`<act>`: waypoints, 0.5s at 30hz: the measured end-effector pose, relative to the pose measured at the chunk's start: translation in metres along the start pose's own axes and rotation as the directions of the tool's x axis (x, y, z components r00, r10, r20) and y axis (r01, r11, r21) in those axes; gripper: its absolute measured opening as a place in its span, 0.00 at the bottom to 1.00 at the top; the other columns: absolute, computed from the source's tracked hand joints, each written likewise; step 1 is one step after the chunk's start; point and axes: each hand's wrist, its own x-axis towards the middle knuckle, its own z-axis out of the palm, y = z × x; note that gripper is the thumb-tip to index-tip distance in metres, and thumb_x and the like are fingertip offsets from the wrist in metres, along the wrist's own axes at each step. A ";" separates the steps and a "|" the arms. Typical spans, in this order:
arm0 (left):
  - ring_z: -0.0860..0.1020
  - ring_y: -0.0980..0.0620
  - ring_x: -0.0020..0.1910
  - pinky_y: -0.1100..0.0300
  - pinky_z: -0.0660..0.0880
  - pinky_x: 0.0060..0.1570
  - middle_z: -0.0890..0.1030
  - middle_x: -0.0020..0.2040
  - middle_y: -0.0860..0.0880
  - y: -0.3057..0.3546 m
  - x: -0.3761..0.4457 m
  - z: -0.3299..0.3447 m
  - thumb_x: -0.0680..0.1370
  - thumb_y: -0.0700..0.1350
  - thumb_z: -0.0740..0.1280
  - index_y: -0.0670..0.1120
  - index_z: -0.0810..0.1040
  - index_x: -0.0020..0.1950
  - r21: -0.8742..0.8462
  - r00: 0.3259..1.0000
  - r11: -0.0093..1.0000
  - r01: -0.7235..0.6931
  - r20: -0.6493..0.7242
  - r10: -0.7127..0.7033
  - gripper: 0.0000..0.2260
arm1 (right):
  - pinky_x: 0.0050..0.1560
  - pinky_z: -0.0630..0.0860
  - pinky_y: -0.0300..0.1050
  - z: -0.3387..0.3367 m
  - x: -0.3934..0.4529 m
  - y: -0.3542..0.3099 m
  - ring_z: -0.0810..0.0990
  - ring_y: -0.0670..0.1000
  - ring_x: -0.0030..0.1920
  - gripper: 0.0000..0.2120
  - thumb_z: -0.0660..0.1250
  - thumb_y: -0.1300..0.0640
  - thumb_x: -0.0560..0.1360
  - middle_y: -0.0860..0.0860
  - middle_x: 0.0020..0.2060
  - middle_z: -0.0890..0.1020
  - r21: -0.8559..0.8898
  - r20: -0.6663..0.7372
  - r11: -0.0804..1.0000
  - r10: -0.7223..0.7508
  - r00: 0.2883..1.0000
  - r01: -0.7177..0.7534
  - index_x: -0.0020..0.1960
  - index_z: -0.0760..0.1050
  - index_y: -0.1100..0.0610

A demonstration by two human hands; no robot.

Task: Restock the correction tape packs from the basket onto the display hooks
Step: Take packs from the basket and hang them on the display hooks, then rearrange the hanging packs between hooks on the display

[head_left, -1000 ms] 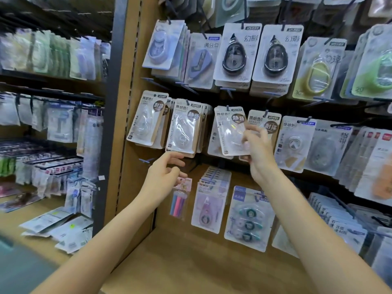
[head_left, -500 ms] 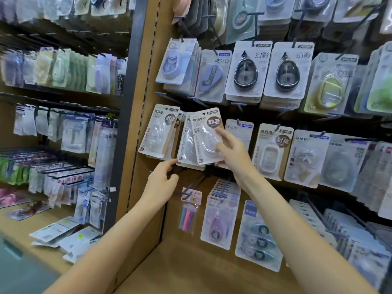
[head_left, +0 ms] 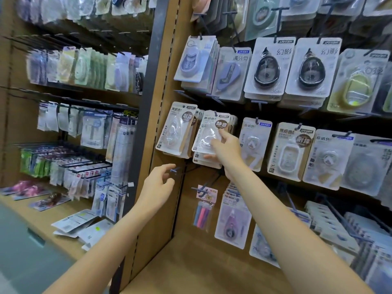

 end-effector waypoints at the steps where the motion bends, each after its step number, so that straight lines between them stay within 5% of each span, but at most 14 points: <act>1: 0.69 0.53 0.65 0.59 0.68 0.61 0.71 0.67 0.49 -0.002 0.000 -0.001 0.79 0.36 0.57 0.48 0.70 0.68 -0.002 1.000 1.000 0.000 -0.003 0.000 0.19 | 0.42 0.82 0.46 0.004 0.002 0.000 0.78 0.47 0.35 0.25 0.58 0.65 0.79 0.53 0.70 0.66 -0.070 -0.008 0.997 -0.014 1.000 0.014 0.74 0.60 0.55; 4: 0.70 0.52 0.65 0.59 0.68 0.60 0.72 0.66 0.48 -0.009 -0.005 -0.007 0.79 0.36 0.57 0.48 0.70 0.67 0.015 1.000 1.000 -0.002 -0.019 0.002 0.18 | 0.30 0.78 0.33 0.019 0.006 0.005 0.79 0.50 0.39 0.25 0.56 0.63 0.79 0.56 0.68 0.66 -0.311 -0.034 0.946 -0.101 0.994 0.086 0.75 0.58 0.55; 9: 0.72 0.52 0.63 0.60 0.69 0.58 0.72 0.64 0.47 -0.033 -0.037 -0.024 0.78 0.35 0.58 0.47 0.71 0.66 0.070 1.000 0.997 0.028 -0.013 -0.027 0.18 | 0.48 0.78 0.53 0.024 -0.007 0.030 0.75 0.57 0.47 0.24 0.56 0.57 0.80 0.58 0.66 0.62 -0.532 -0.092 0.847 -0.065 0.994 0.006 0.74 0.54 0.47; 12: 0.72 0.53 0.60 0.59 0.70 0.56 0.73 0.63 0.47 -0.053 -0.066 -0.042 0.77 0.34 0.57 0.45 0.71 0.66 0.088 0.995 0.992 0.094 -0.032 -0.091 0.18 | 0.44 0.67 0.43 0.017 -0.035 0.036 0.75 0.55 0.51 0.17 0.58 0.56 0.80 0.56 0.65 0.62 -0.610 -0.176 0.791 -0.185 0.967 0.040 0.68 0.65 0.54; 15: 0.73 0.53 0.56 0.65 0.67 0.51 0.74 0.61 0.46 -0.084 -0.103 -0.064 0.77 0.33 0.57 0.43 0.72 0.64 0.097 0.977 0.974 0.205 -0.086 -0.197 0.17 | 0.43 0.62 0.32 0.037 -0.076 0.043 0.71 0.50 0.51 0.12 0.57 0.61 0.78 0.59 0.64 0.64 -0.550 -0.121 0.788 -0.403 0.907 0.277 0.60 0.72 0.60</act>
